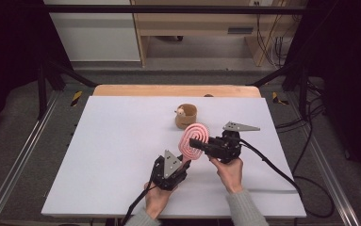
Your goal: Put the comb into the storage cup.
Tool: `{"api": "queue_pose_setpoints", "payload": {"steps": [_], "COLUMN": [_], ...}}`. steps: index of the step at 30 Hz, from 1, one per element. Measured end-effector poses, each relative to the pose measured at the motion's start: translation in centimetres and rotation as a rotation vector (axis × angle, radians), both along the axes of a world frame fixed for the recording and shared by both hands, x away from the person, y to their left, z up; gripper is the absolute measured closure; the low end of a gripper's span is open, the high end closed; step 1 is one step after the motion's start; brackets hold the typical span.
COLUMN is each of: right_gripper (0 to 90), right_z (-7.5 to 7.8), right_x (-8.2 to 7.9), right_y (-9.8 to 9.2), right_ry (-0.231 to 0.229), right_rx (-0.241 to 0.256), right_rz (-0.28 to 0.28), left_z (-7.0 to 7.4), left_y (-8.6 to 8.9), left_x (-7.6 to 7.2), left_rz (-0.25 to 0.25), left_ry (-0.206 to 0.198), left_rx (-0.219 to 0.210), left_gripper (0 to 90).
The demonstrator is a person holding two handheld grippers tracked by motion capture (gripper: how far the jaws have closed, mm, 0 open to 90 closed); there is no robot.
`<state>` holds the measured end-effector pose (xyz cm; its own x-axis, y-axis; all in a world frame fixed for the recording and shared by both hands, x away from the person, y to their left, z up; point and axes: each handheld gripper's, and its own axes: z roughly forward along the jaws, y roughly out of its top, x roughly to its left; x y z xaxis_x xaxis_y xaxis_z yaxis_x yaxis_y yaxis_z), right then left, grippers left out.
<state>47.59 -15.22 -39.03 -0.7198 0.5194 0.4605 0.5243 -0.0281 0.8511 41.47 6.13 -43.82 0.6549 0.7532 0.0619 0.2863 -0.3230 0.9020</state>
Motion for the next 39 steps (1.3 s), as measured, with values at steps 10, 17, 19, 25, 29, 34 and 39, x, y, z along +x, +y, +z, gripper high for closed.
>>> {"api": "queue_pose_setpoints", "payload": {"steps": [10, 17, 19, 25, 29, 34, 39], "right_gripper": [63.1, 63.2, 63.3, 63.4, 63.4, 63.5, 63.4], "right_z": [0.3, 0.6, 0.7, 0.9, 1.0, 1.1, 1.3], "right_x": [-0.3, -0.5, -0.5, -0.5, -0.5, -0.5, -0.5], "right_y": [-0.2, -0.4, -0.5, -0.7, -0.8, -0.9, -1.2], "right_ry": [-0.015, -0.026, -0.029, -0.031, -0.033, -0.035, -0.048], "right_rx": [0.024, 0.035, 0.036, 0.035, 0.033, 0.028, 0.020], "right_rz": [0.000, -0.002, -0.002, -0.002, -0.006, -0.014, -0.034], "left_z": [0.3, 0.6, 0.6, 0.8, 1.0, 1.0, 1.3], "left_y": [0.0, -0.3, -0.3, -0.4, -0.5, -0.6, -0.4], "left_x": [0.0, 0.0, 0.1, 0.1, 0.0, 0.0, -0.2], "left_rz": [-0.016, -0.025, -0.033, -0.052, -0.059, -0.066, -0.071], "left_ry": [-0.002, 0.003, 0.006, 0.016, 0.015, 0.015, 0.013], "left_rx": [-0.021, -0.033, -0.037, -0.050, -0.055, -0.063, -0.085], "left_gripper": [69.1, 68.8, 68.5, 65.5, 63.5, 59.8, 52.0]}}
